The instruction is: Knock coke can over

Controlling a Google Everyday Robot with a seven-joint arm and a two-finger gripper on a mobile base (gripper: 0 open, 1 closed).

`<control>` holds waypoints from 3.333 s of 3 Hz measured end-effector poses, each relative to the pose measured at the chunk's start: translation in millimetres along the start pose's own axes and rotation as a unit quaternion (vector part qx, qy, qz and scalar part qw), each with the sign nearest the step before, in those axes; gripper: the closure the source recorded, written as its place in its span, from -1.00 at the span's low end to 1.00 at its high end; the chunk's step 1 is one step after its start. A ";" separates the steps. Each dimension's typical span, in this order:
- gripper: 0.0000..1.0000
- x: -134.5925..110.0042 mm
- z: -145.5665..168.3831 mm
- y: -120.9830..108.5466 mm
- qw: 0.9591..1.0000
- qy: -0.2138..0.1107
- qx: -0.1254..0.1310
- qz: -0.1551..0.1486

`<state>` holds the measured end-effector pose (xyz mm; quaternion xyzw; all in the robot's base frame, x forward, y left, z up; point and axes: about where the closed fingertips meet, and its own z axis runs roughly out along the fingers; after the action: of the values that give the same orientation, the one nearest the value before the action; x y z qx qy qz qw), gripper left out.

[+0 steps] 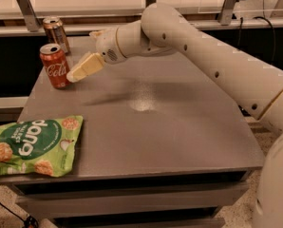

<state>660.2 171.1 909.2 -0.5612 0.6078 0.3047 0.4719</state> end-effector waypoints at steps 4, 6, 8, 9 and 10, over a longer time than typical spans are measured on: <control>-0.66 -5.8 77.5 10.7 0.996 -0.084 -0.038 -0.005; 0.25 1.8 85.5 13.9 0.995 -0.091 -0.044 0.021; 0.37 -3.6 35.0 7.5 1.000 -0.017 -0.015 0.011; 0.38 -7.6 0.6 -0.2 0.997 0.071 0.000 -0.002; 0.36 2.7 -36.6 -4.9 0.985 0.169 0.005 0.010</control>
Offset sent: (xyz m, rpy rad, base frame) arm 0.0149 0.0630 -0.0157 0.1657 -0.0749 0.0690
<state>656.6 136.3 921.1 -0.5963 0.6861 0.2069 0.3619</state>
